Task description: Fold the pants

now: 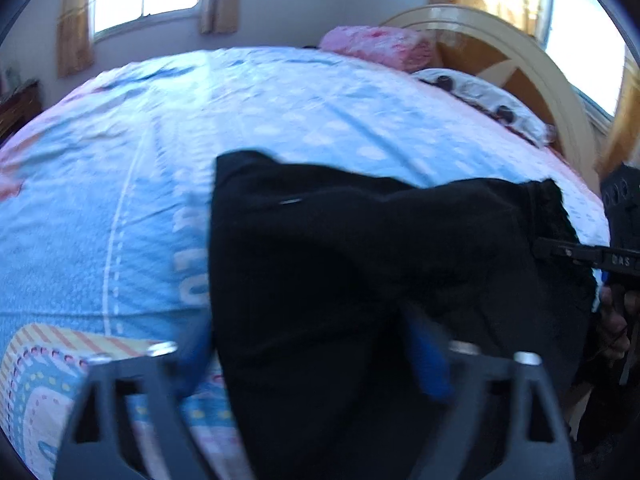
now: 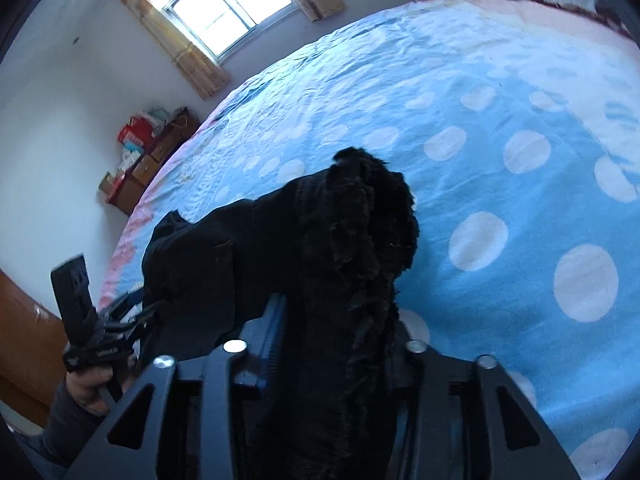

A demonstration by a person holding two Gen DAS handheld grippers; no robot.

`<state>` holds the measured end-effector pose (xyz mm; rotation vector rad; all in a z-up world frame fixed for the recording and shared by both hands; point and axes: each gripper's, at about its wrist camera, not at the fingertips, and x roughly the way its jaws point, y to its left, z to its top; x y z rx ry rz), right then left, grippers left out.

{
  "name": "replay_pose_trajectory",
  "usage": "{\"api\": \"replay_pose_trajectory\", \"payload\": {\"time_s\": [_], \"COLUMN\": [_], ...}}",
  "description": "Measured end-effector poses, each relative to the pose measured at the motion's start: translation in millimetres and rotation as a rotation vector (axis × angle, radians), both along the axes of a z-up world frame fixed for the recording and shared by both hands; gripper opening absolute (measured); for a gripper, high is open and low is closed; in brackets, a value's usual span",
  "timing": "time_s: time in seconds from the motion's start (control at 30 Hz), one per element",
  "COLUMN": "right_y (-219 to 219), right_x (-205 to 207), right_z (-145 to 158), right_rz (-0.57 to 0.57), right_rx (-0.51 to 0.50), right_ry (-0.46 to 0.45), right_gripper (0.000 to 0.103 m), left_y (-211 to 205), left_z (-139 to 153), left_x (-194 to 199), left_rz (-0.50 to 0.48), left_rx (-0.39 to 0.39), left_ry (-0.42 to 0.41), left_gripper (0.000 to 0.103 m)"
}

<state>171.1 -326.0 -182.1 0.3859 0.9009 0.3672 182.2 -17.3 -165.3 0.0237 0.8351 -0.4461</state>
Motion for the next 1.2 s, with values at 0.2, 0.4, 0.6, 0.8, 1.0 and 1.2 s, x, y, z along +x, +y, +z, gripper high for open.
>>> {"api": "replay_pose_trajectory", "payload": {"time_s": [0.2,0.4,0.6,0.8,1.0,1.2], "right_y": [25.4,51.9,105.6,182.6,267.9,327.4], "right_x": [-20.4,-13.5,33.3,107.4,178.6,239.3], "right_z": [37.3,82.0,119.2,140.0,135.3,91.3], "right_rz": [0.046,0.141,0.277,0.426,0.538,0.593], "right_rx": [-0.107,-0.162,-0.214,-0.231,-0.202,-0.194], "right_ry": [-0.112,-0.167,-0.213,-0.242,-0.239,-0.163], "right_gripper": [0.024,0.018,0.017,0.016,0.016,0.013], "left_y": [1.6,29.4,87.5,150.8,221.0,263.9], "left_z": [11.5,38.6,72.3,93.5,94.7,55.7], "left_x": [-15.0,-28.1,-29.5,-2.3,34.3,69.4], "left_rz": [0.008,0.042,0.139,0.253,0.391,0.459], "left_rx": [-0.036,-0.128,-0.154,-0.094,-0.030,0.006], "left_ry": [-0.031,-0.073,-0.159,-0.207,-0.220,-0.148], "left_gripper": [0.021,0.015,0.015,0.014,0.014,0.013]}}
